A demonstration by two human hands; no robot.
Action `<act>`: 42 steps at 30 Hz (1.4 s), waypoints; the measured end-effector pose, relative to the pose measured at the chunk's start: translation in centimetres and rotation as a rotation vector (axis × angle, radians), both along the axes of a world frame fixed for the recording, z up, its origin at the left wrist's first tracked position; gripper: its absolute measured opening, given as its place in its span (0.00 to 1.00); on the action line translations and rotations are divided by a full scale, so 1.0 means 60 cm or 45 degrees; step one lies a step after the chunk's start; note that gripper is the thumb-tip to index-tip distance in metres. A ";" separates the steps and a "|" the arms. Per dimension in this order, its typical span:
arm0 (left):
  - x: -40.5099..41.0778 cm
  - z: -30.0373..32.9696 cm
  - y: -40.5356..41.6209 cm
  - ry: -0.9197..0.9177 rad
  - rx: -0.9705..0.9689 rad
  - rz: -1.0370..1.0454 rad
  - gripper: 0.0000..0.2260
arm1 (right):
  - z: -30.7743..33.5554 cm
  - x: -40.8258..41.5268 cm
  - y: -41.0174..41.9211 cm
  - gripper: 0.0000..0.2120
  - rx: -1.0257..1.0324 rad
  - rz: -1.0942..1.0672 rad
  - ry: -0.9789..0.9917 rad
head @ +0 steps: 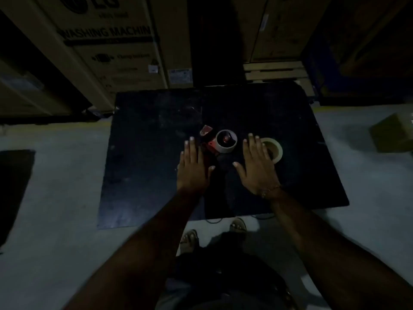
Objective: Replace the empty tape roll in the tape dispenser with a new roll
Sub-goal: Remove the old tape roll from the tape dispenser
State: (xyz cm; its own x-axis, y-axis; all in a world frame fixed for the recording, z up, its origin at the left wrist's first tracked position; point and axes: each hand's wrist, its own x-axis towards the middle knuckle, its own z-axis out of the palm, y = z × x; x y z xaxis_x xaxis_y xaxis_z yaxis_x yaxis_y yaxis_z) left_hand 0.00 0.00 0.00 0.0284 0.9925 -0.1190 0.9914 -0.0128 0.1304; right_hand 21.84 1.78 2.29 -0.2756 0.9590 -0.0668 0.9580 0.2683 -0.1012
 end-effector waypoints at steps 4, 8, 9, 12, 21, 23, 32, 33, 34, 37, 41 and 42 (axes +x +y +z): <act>-0.007 0.016 0.004 -0.077 -0.243 -0.014 0.15 | 0.008 -0.019 0.013 0.41 -0.195 -0.074 -0.044; -0.010 0.026 0.002 -0.118 -0.309 -0.018 0.14 | 0.006 -0.033 0.031 0.38 -0.272 -0.052 -0.100; -0.010 0.022 0.005 -0.131 -0.327 0.001 0.14 | 0.003 -0.036 0.038 0.37 -0.276 -0.034 -0.104; -0.009 0.014 0.014 -0.186 -0.352 0.038 0.16 | -0.003 -0.043 0.059 0.33 -0.262 -0.003 -0.119; -0.028 -0.025 0.039 -0.296 -0.410 0.099 0.18 | -0.008 -0.072 0.139 0.40 -0.400 -0.021 -0.098; -0.047 -0.021 0.051 -0.363 -0.421 0.169 0.20 | -0.010 -0.078 0.154 0.44 -0.427 -0.048 -0.094; -0.124 -0.038 0.076 -0.323 -0.376 0.353 0.17 | -0.033 -0.103 0.150 0.43 -0.566 -0.125 0.095; -0.123 -0.038 0.071 -0.377 -0.338 0.405 0.18 | -0.034 -0.104 0.146 0.43 -0.576 -0.150 0.123; -0.118 -0.036 0.065 -0.453 -0.309 0.489 0.20 | -0.037 -0.104 0.142 0.44 -0.593 -0.170 0.146; -0.094 -0.039 0.043 -0.695 -0.208 0.866 0.37 | -0.049 -0.106 0.123 0.41 -0.670 -0.230 0.221; -0.070 -0.051 0.020 -0.835 -0.282 1.044 0.39 | -0.062 -0.113 0.088 0.47 -0.682 -0.276 0.272; -0.067 -0.055 0.015 -0.861 -0.315 1.020 0.34 | -0.060 -0.118 0.078 0.47 -0.676 -0.285 0.283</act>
State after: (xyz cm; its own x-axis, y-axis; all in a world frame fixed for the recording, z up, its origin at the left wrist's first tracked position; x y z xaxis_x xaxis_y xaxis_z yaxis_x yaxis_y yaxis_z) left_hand -4.01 0.89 -3.31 -0.4842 0.7019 -0.5224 0.4209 0.7102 0.5643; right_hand 14.77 6.46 -1.31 -0.1336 0.8468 -0.5149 0.9258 -0.0786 -0.3696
